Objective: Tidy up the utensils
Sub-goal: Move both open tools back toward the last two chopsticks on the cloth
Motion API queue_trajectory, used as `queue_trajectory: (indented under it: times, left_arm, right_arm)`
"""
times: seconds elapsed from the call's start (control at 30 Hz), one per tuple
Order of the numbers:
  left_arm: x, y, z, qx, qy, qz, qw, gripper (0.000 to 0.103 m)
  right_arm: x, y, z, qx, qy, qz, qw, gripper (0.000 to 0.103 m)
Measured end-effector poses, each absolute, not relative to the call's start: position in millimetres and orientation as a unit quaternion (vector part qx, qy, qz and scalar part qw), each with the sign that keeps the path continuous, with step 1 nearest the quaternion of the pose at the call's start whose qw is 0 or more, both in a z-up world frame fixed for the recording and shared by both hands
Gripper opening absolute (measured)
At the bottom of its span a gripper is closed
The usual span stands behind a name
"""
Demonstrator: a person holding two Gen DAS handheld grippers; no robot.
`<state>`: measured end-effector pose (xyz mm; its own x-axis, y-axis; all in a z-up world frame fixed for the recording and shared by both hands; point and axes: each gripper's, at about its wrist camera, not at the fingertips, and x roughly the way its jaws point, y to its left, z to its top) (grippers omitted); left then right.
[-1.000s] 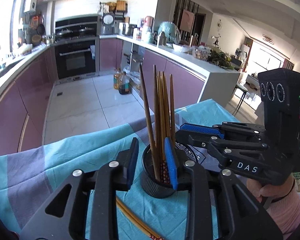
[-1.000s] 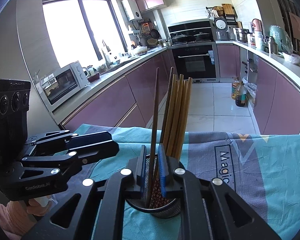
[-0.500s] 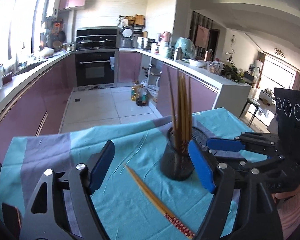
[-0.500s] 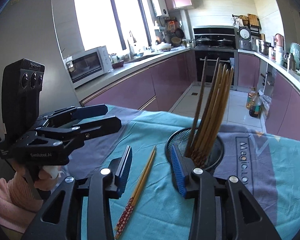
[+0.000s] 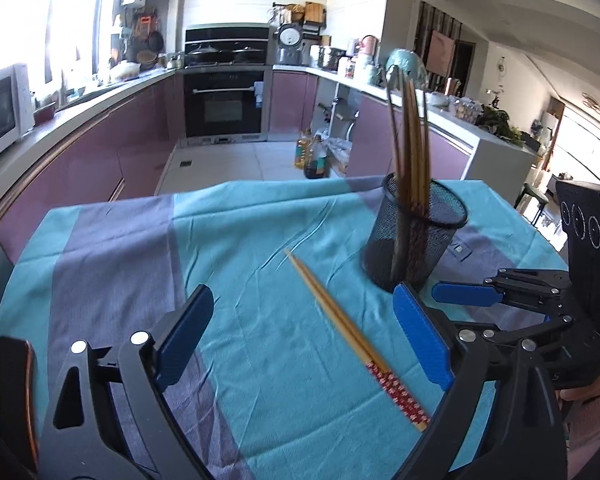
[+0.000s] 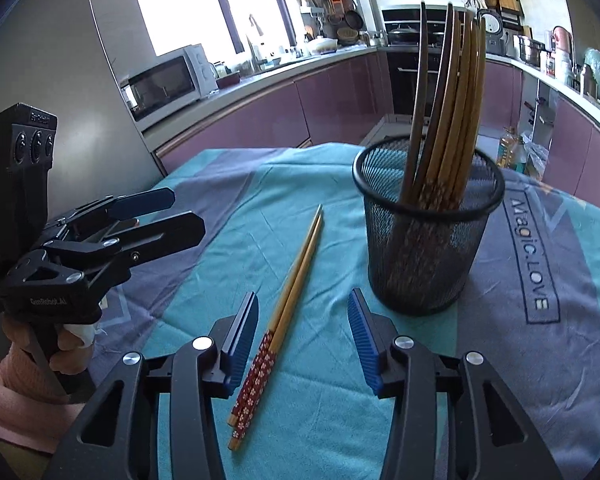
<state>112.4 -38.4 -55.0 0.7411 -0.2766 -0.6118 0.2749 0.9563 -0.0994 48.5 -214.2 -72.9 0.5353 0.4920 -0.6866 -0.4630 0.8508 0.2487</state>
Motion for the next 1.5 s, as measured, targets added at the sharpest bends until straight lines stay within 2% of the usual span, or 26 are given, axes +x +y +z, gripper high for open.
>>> queue_trajectory:
  times: [0.33, 1.1, 1.5]
  left_arm:
    - [111.0, -37.3, -77.3, 0.008, 0.350, -0.123, 0.929, 0.089]
    - [113.4, -39.1, -95.0, 0.015, 0.371, -0.120, 0.921, 0.085]
    - [121.3, -56.5, -107.3, 0.034, 0.395, -0.142, 0.907, 0.077]
  right_arm:
    - [45.8, -204.8, -95.8, 0.008, 0.425, 0.265, 0.866, 0.044]
    - [48.6, -184.3, -107.3, -0.021, 0.430, 0.238, 0.871, 0.044]
    - [51.3, -194.2, -106.2, -0.010, 0.435, 0.227, 0.871, 0.043]
